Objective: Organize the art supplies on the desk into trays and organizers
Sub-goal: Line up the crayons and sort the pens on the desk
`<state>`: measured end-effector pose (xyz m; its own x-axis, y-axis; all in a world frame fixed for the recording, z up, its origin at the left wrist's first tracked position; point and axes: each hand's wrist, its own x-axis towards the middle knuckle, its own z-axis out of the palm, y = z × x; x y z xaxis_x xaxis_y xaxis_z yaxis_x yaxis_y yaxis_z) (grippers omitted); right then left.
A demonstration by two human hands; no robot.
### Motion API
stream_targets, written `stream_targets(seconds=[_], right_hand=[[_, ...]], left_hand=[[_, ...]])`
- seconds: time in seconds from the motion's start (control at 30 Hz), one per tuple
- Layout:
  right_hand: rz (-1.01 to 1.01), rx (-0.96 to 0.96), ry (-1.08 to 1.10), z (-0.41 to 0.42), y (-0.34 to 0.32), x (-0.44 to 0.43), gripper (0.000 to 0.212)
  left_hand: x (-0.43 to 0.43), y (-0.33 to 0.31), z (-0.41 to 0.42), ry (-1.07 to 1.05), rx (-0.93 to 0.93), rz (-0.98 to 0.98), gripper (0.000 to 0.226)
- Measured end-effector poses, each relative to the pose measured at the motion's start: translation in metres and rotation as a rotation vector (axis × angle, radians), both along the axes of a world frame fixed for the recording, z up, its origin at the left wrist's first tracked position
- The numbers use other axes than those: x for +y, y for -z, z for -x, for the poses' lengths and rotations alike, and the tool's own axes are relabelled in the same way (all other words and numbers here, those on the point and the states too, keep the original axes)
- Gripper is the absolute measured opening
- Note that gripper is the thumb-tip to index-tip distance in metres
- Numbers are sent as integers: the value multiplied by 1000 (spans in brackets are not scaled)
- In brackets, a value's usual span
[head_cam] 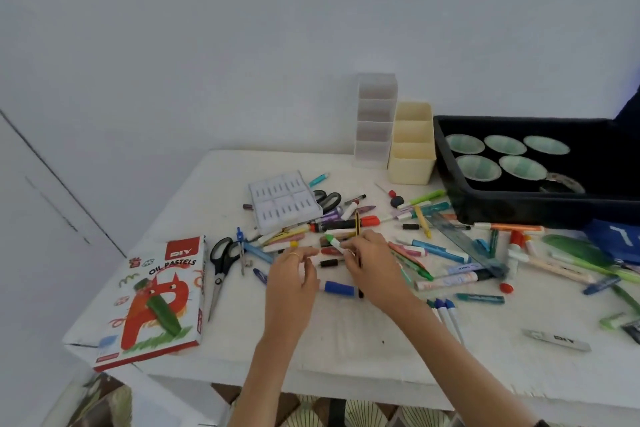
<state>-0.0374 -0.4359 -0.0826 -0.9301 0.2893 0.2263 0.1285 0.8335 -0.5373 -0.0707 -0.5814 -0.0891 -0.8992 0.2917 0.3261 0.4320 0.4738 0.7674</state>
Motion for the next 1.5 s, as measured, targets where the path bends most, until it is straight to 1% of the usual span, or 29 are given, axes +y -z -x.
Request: stream_targets(seconds=[0.1, 0.17, 0.23, 0.3, 0.4, 0.5, 0.57, 0.6, 0.63, 0.7, 0.73, 0.77, 0.8, 0.83, 0.87, 0.9, 0.97, 1.0, 1.03, 1.13, 1.23, 1.3, 1.4, 1.5], right_hand=[[-41, -29, 23, 26, 3, -6, 24], [-91, -99, 36, 36, 5, -9, 24], [-118, -157, 47, 43, 6, -10, 26], [-81, -158, 54, 45, 8, -10, 32], [141, -66, 96, 42, 8, -10, 35], [480, 46, 172, 32, 0, -8, 35], [717, 54, 171, 22, -9, -5, 36], [808, 49, 160, 18, -11, -4, 35], [875, 48, 152, 14, -14, -2, 35], [968, 54, 150, 8, -16, 1, 33], [1008, 54, 156, 5, -17, 2, 32], [1041, 58, 160, -1, -19, 3, 32], [1065, 66, 155, -6, -20, 5, 30], [1077, 73, 149, -10, -21, 6, 29], [1078, 80, 149, -17, -22, 8, 28], [1074, 81, 151, -22, -23, 9, 28], [1051, 86, 159, -33, -23, 12, 28], [1039, 94, 169, -38, -22, 14, 28], [1018, 109, 181, -44, -22, 17, 27], [953, 153, 202, -63, -21, 29, 26], [893, 156, 219, -83, -21, 41, 22], [811, 127, 223, -94, -18, 46, 22], [611, 70, 198, -105, -9, 50, 24], [499, 68, 180, -111, -2, 48, 26]], left_hand=[[-12, 6, 32, -56, 69, 117, 25], [-17, 6, 48, -61, 102, 197, 27], [-20, 8, 62, -22, 129, 288, 29], [-22, 12, 70, 34, 129, 407, 32], [-24, 16, 76, 80, 155, 552, 45], [-24, 12, 71, 78, 184, 634, 60], [-25, 10, 67, 70, 202, 611, 72], [-27, 9, 65, 69, 179, 587, 72], [-28, 9, 65, 68, 160, 576, 73], [-30, 12, 68, 60, 129, 552, 86], [-30, 14, 70, 70, 119, 543, 89], [-28, 12, 67, 72, 103, 531, 84], [-26, 11, 65, 54, 91, 490, 68], [-24, 8, 62, -3, 100, 423, 48], [-21, 5, 57, -51, 92, 330, 34], [-18, 3, 52, -78, 77, 243, 31], [-11, -4, 36, -81, 76, 122, 37], [-8, -5, 28, -65, 19, 38, 38], [-5, -10, 19, -37, -81, -53, 37], [6, -20, -6, 60, -352, -324, 25], [20, -21, -32, 152, -525, -422, 20], [30, -18, -50, 173, -621, -447, 21], [43, -9, -71, 175, -668, -399, 22], [52, -1, -85, 153, -707, -380, 19]])
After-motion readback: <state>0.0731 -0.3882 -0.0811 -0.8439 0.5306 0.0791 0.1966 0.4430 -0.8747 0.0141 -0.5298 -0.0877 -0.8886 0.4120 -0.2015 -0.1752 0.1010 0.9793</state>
